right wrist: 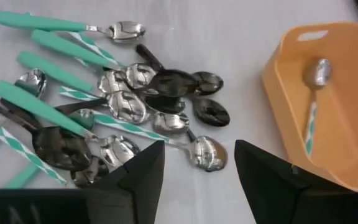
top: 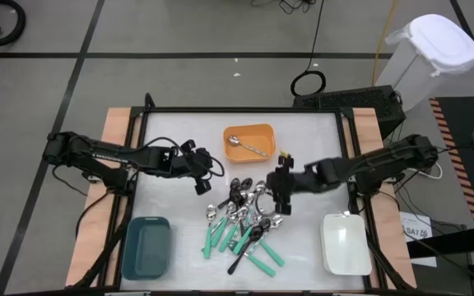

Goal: Sort silverware by color (type)
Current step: Put the green spoon into the blue bin

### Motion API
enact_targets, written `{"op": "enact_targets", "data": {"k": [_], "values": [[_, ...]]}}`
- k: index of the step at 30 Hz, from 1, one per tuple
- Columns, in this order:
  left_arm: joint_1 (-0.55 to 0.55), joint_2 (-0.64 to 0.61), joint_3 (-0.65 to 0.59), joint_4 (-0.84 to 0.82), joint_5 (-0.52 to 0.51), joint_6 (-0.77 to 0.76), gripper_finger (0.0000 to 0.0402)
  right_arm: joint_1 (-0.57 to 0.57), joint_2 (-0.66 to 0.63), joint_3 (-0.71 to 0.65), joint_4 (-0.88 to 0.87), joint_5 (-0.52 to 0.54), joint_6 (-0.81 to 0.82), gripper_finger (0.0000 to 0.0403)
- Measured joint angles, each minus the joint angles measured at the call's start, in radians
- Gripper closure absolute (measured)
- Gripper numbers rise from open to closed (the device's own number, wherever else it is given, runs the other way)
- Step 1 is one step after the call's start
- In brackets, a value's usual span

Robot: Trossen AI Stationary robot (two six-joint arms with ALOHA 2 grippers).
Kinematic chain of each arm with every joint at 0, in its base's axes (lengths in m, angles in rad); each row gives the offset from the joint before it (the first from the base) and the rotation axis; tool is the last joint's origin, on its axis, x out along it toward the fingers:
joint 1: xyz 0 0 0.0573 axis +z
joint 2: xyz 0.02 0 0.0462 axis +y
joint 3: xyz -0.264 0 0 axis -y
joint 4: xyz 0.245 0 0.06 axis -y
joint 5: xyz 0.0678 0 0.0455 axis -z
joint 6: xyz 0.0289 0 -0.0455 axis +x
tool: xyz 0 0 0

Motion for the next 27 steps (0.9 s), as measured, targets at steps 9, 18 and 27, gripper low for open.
{"op": "enact_targets", "data": {"k": [9, 18, 27], "values": [[-0.081, 0.000, 0.000, 0.000, 0.000, -0.091, 0.0387, 0.149, 0.081, 0.000, 0.078, 0.111, 0.048, 0.0211], [-0.179, 0.019, 0.000, 0.003, -0.003, -0.196, 0.0387, 0.197, 0.218, 0.000, 0.187, 0.110, 0.020, 0.0211], [-0.248, 0.122, 0.000, 0.051, -0.007, -0.307, 0.0387, 0.200, 0.341, 0.000, 0.257, 0.106, -0.012, 0.0211]]}}
